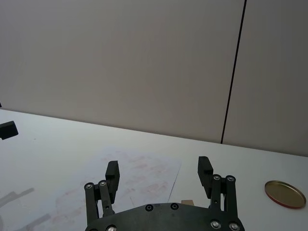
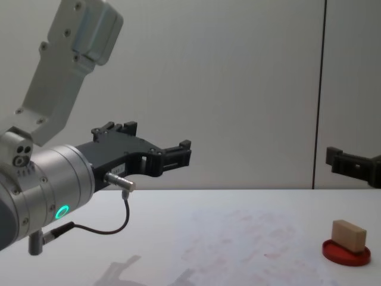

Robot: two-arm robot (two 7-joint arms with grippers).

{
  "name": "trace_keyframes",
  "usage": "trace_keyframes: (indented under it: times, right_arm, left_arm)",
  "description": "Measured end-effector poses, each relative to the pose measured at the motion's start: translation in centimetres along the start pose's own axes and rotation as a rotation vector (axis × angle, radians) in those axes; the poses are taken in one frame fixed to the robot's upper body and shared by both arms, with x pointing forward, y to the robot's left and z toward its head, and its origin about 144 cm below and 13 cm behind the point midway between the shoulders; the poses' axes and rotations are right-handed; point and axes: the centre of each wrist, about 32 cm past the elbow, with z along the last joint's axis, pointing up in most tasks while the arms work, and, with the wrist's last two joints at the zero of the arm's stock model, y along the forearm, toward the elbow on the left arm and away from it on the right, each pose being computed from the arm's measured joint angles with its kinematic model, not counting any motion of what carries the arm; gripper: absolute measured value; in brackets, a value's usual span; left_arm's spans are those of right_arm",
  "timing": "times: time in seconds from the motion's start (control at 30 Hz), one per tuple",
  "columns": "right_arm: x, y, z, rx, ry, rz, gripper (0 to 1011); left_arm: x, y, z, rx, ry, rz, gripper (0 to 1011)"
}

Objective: Use the one hand to pick up the stamp and affix it onto the A4 paper.

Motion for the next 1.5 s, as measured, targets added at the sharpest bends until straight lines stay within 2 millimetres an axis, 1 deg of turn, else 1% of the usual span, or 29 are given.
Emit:
trace_keyframes:
  times: [0.87,1.1,1.5]
  right_arm:
    - [0.1,0.0,0.0,-0.001,0.001,0.000,1001]
    - [0.8,0.5,-0.1,-0.020,0.020,-0.001,1001]
    - [2.9,1.5,-1.1,-0.105,0.031,0.001,1001]
  left_arm:
    - [0.0,0.0,0.0,0.000,0.000,0.000,993]
    - [0.0,0.0,0.0,0.000,0.000,0.000,993]
    - [0.0,0.0,0.0,0.000,0.000,0.000,993]
